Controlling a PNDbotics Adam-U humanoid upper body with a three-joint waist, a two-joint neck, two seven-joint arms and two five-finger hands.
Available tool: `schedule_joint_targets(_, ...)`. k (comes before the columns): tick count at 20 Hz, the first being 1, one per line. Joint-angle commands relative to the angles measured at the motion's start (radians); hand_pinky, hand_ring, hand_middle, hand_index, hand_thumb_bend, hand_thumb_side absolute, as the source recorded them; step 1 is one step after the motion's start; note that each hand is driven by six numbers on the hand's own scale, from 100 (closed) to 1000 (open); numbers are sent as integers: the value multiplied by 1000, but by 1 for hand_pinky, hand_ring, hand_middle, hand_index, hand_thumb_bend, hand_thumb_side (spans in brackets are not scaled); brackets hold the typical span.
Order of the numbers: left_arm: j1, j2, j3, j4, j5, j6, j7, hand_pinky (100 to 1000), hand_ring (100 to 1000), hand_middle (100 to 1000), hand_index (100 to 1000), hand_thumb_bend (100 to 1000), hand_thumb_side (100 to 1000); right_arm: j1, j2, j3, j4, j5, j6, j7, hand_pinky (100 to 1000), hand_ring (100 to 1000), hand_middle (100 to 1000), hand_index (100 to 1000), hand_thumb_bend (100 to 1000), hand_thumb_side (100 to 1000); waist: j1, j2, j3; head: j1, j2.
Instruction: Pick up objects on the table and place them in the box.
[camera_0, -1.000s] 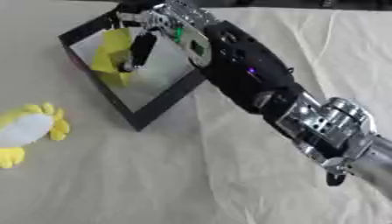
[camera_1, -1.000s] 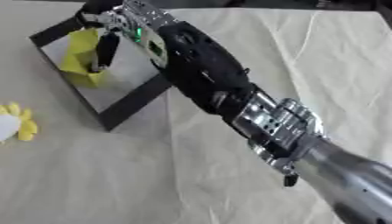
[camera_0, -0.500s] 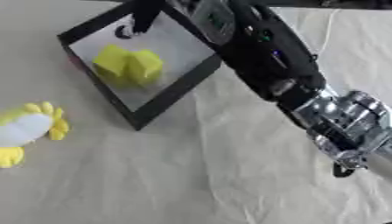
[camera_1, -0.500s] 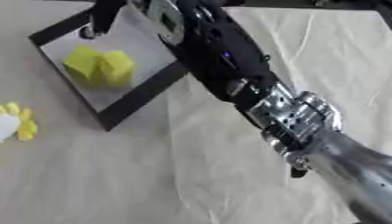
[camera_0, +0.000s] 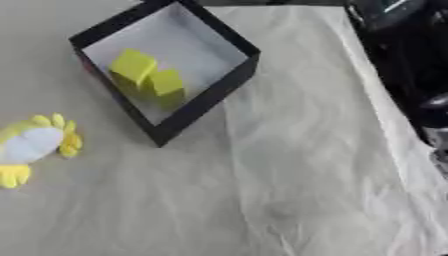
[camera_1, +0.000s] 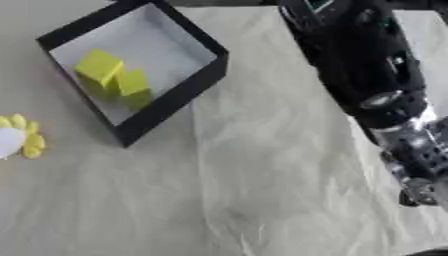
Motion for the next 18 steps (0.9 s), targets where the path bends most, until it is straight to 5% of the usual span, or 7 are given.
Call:
schedule_joint_targets(1, -13, 89, 3, -14, -36, 2, -19, 944, 997, 931, 873, 100, 767, 68, -85, -76, -128, -138, 29, -114, 885, 798, 757, 855, 100, 401, 24, -35, -3, 10, 1)
schedule_joint_targets(7, -34, 284, -38, -12, -188, 119, -143, 921, 984, 922, 897, 100, 693, 254, -108, -219, -146, -387, -144, -401, 899, 807, 767, 870, 100, 324, 45, -33, -10, 30, 0)
schedule_joint_targets(13, -59, 394, -76, -13, -288, 229, -322, 925, 990, 931, 914, 100, 683, 320, -117, -276, -146, -446, -230, -534, 894, 800, 760, 865, 100, 315, 53, -33, -16, 41, 3)
schedule_joint_targets(14, -58, 398, -77, -12, -292, 234, -330, 929, 983, 919, 907, 270, 612, 324, -118, -279, -146, -448, -230, -539, 890, 789, 750, 858, 100, 315, 55, -31, -17, 44, 1)
schedule_joint_targets(18, -31, 473, -150, 59, -338, 282, -380, 916, 958, 898, 898, 395, 594, 370, -126, -282, -146, -448, -193, -568, 889, 788, 748, 857, 100, 325, 71, -29, -30, 72, 2)
